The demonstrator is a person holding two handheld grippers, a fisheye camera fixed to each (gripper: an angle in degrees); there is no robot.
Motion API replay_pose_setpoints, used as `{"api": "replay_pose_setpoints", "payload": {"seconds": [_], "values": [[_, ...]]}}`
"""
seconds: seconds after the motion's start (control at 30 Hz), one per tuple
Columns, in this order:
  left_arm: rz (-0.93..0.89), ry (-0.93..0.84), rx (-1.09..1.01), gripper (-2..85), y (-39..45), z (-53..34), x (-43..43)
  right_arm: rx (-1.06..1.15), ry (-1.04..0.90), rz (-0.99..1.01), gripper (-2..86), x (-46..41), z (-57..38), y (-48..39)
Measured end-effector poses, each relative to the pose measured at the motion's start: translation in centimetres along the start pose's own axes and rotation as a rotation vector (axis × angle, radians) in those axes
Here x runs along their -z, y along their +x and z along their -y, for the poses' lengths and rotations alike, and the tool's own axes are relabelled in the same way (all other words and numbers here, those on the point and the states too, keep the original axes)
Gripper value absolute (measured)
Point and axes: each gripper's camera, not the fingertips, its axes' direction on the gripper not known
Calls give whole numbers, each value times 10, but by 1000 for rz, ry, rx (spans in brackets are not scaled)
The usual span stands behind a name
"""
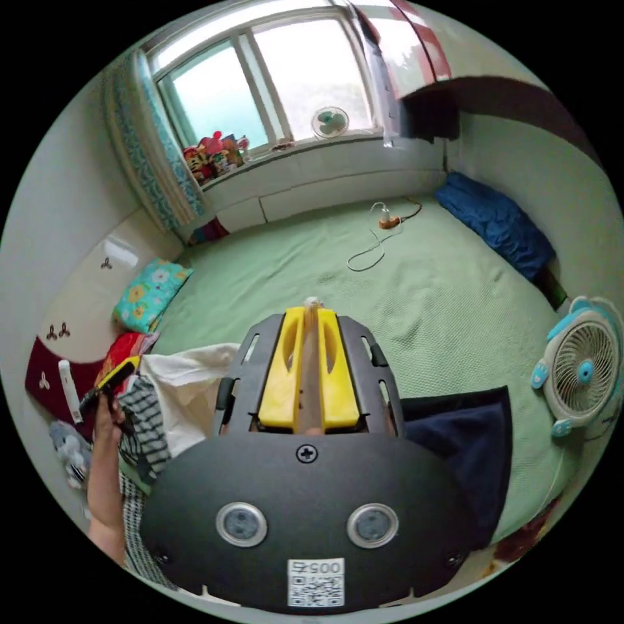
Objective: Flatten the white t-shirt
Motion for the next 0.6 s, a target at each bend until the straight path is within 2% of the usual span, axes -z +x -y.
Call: {"api": "replay_pose_setpoints", "payload": {"seconds": [0.07, 0.13, 0.23, 0.33, 0.47, 0.6], "values": [[-17, -27, -22, 52, -4, -15, -2, -20, 21, 54, 47, -8, -18, 8], [-27, -61, -69, 61, -4, -37, 2, 31, -47, 111, 70, -11, -54, 14], [-89, -126, -144, 77, -3, -92, 19, 229, -125, 23, 96, 10, -122, 6], [-154, -213, -196, 117, 1, -158, 39, 336, -208, -18, 112, 43, -203, 4], [-150, -280, -176, 147, 2, -235, 59, 338, -262, -49, 126, 76, -282, 11], [-175, -327, -92, 152, -1, -275, 59, 228, -286, -100, 128, 76, -325, 25]]}}
